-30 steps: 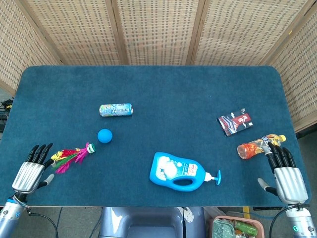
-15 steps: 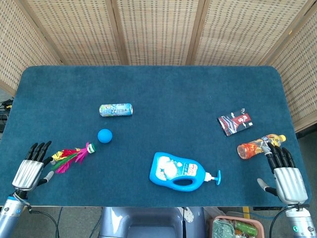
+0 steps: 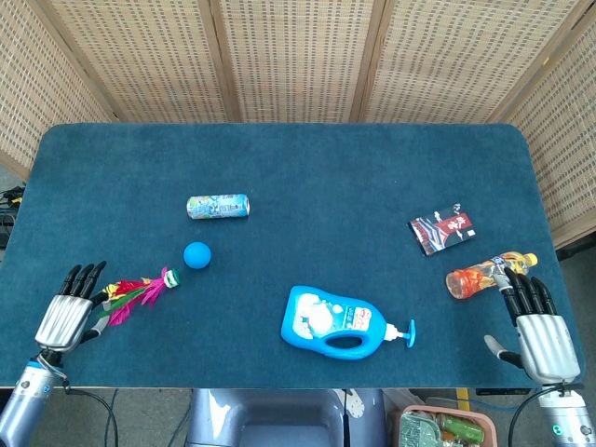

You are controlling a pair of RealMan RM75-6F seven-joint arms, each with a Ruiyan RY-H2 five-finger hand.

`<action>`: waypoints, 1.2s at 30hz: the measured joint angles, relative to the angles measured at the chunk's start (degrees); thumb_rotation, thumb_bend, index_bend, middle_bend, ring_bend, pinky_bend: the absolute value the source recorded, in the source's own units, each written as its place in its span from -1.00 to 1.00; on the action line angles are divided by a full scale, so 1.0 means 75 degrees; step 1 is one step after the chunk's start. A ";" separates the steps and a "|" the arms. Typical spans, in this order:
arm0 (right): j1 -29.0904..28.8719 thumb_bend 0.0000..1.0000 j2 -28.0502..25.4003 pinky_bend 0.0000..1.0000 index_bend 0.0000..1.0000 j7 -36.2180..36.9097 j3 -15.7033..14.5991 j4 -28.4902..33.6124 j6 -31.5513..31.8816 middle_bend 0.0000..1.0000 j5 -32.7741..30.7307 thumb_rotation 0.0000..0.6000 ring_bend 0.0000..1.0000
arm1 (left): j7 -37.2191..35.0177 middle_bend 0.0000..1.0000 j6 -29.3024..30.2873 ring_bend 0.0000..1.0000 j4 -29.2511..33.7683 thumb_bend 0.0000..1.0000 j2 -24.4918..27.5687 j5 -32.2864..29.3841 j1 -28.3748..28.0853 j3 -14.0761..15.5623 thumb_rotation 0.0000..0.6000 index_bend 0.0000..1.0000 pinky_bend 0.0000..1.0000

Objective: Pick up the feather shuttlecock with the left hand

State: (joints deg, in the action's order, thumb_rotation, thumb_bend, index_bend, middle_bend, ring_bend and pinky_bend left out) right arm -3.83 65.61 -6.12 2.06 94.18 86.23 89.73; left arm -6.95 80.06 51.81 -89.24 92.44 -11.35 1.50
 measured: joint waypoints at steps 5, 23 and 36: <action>-0.0004 -0.63 0.0006 -0.97 -1.00 0.0000 -0.0001 -0.0005 -0.0014 -1.00 -0.0007 1.00 -1.00 | -0.0022 -1.00 0.0045 -1.00 -0.0019 -0.17 -0.0044 -0.0022 -0.0018 -0.0017 1.00 0.22 -1.00; -0.0008 -0.63 -0.0007 -0.97 -1.00 0.0102 0.0004 -0.0027 -0.0036 -1.00 -0.0033 1.00 -1.00 | 0.0207 -1.00 0.0563 -1.00 0.0645 -0.14 0.0578 -0.0023 -0.0172 -0.0328 1.00 0.31 -1.00; -0.0039 -0.63 -0.0005 -0.97 -1.00 0.0135 -0.0031 -0.0059 -0.0096 -1.00 0.0021 1.00 -1.00 | 0.1193 -1.00 0.0331 -1.00 0.2347 -0.14 0.1580 -0.0232 -0.0654 -0.0819 1.00 0.31 -1.00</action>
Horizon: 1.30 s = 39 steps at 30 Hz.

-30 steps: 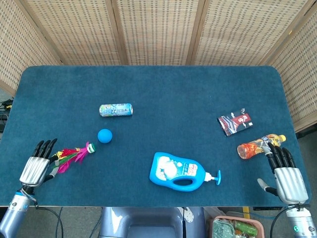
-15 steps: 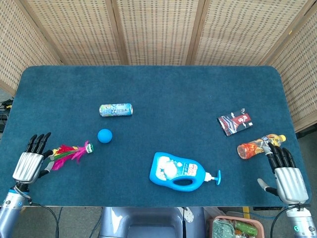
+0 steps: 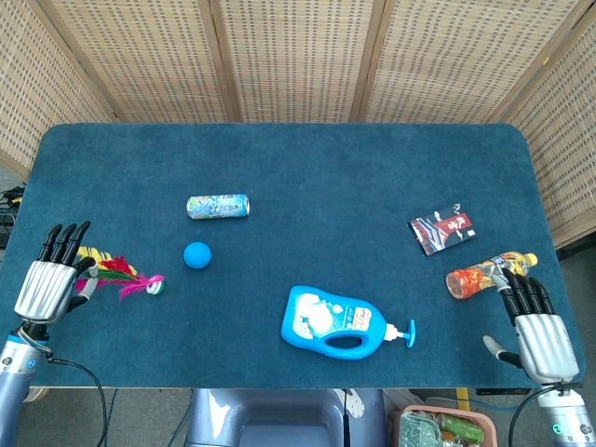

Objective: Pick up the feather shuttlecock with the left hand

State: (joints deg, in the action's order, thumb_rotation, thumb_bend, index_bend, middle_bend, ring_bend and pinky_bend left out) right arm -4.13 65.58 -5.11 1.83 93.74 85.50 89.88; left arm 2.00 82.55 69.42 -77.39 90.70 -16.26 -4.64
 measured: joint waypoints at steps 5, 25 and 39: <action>-0.0016 -0.63 0.0004 -0.97 -1.00 -0.0013 -0.0013 0.0006 -0.0039 -1.00 0.0000 1.00 -1.00 | 0.0604 -1.00 -0.0361 -1.00 0.0648 -0.14 0.0241 -0.0282 -0.0268 -0.0223 1.00 0.31 -1.00; -0.0032 -0.63 0.0017 -0.97 -1.00 -0.0013 -0.0033 -0.0002 -0.0069 -1.00 0.0007 1.00 -1.00 | 0.1046 -1.00 -0.0397 -1.00 0.0889 -0.24 0.0099 -0.0384 -0.0483 -0.0246 1.00 -0.44 -1.00; -0.0026 -0.63 0.0014 -0.97 -1.00 -0.0039 -0.0058 0.0037 -0.0029 -1.00 0.0079 1.00 -1.00 | 0.1133 -1.00 -0.0177 -1.00 0.0950 -0.38 0.0097 -0.0253 -0.0506 -0.0215 1.00 -0.83 -1.00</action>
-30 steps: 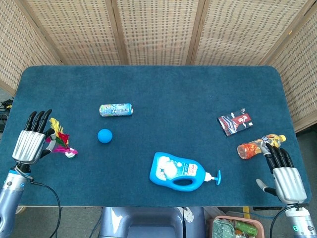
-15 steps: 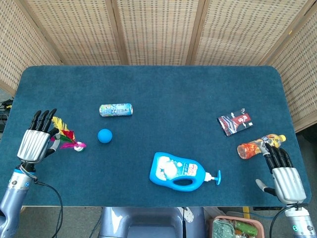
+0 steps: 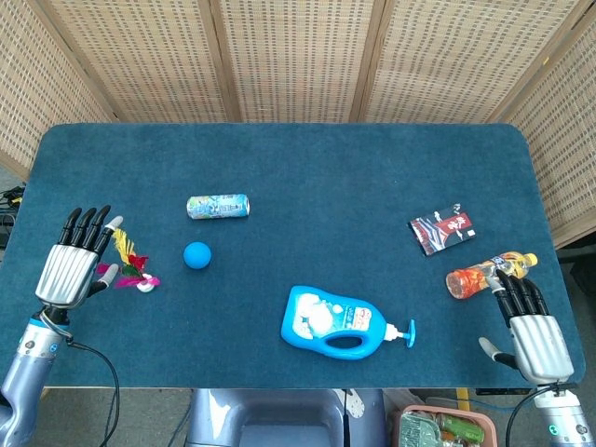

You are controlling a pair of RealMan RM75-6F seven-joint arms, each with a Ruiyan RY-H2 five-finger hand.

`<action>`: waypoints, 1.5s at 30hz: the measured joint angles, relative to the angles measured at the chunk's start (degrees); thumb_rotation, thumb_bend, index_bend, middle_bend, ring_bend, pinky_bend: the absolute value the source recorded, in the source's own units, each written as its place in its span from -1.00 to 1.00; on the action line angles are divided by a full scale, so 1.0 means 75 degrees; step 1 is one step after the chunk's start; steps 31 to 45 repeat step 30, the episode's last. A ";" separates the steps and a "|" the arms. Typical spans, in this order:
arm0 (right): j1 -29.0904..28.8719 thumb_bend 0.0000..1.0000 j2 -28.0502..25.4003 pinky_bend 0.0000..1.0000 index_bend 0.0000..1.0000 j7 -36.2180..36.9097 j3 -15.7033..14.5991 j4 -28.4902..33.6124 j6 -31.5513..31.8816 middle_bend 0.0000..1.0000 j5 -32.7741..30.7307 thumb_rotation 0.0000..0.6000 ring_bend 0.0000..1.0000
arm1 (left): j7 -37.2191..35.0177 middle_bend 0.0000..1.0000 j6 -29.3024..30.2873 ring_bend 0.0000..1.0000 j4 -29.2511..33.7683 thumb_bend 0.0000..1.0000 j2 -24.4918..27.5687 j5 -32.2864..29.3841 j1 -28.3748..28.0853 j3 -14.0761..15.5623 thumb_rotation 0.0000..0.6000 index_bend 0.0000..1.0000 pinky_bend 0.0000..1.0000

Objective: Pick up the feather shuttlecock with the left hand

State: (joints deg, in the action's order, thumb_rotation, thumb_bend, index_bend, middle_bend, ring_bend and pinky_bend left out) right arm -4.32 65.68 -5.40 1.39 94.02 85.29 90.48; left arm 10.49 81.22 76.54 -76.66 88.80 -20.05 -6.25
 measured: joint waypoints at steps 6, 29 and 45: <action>0.0009 -0.63 -0.0012 -0.97 -1.00 0.0039 0.0014 -0.0010 0.0016 -1.00 -0.0027 1.00 -1.00 | -0.0156 -1.00 0.0383 -1.00 0.0404 -0.44 0.0211 0.0111 0.0091 -0.0047 1.00 -0.91 -1.00; 0.0047 -0.63 0.0005 -0.97 -1.00 -0.0126 0.0107 -0.0028 0.0118 -1.00 -0.0142 1.00 -1.00 | 0.0621 -1.00 0.0540 -1.00 0.3330 -0.53 0.1959 0.0176 0.1688 0.1481 1.00 -1.00 -1.00; 0.0044 -0.63 0.0005 -0.97 -1.00 -0.0127 0.0107 -0.0026 0.0118 -1.00 -0.0134 1.00 -1.00 | 0.0634 -1.00 0.0593 -1.00 0.3312 -0.53 0.1945 0.0226 0.1729 0.1492 1.00 -1.00 -1.00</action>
